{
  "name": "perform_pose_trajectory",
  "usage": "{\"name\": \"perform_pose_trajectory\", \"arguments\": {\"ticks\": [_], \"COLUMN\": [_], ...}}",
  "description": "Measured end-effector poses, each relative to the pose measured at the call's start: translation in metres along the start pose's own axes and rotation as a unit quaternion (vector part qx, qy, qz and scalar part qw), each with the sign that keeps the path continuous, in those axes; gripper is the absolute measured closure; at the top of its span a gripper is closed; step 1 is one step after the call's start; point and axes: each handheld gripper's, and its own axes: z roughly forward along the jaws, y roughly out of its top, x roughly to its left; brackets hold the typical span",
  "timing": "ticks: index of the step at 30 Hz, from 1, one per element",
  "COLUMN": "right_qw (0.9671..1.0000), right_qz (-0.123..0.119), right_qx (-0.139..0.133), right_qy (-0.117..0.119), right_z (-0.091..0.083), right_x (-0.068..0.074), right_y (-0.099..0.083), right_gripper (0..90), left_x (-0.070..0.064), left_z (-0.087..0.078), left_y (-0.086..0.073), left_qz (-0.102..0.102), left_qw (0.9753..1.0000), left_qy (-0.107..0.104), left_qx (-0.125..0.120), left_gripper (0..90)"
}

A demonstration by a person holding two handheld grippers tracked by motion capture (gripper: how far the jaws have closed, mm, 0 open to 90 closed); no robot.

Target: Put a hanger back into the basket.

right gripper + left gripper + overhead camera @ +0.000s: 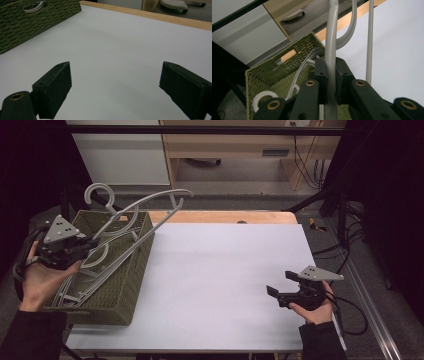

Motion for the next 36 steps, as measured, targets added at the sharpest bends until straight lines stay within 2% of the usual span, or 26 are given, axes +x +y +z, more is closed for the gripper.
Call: {"name": "perform_pose_trajectory", "arguments": {"ticks": [7,16,18,26,36], "right_qw": [1.0000,1.0000,1.0000,0.9999,0.9999], "right_qz": [-0.003,-0.001,0.000,0.006,0.007], "right_qx": [0.001,-0.004,-0.005,-0.009,-0.010], "right_qy": [-0.002,-0.005,-0.005,-0.007,-0.007], "right_z": [0.001,0.000,0.000,0.000,0.000], "right_x": [0.000,0.001,0.001,0.002,0.002], "right_y": [0.000,0.000,0.000,0.000,0.000], "right_gripper": [9.5,7.6,7.5,7.1,7.2], "left_x": [0.027,0.049,0.055,0.070,0.081], "left_z": [0.015,0.028,0.029,0.031,0.021], "left_y": [-0.022,-0.051,-0.058,-0.081,-0.102], "left_qz": [-0.012,-0.033,-0.040,-0.046,-0.054], "left_qw": [0.9997,0.9983,0.9977,0.9950,0.9927], "left_qy": [0.012,0.020,0.024,0.033,0.032], "left_qx": [0.019,0.044,0.050,0.083,0.103], "left_gripper": [81.6,81.6,81.6,81.6,81.6]}}
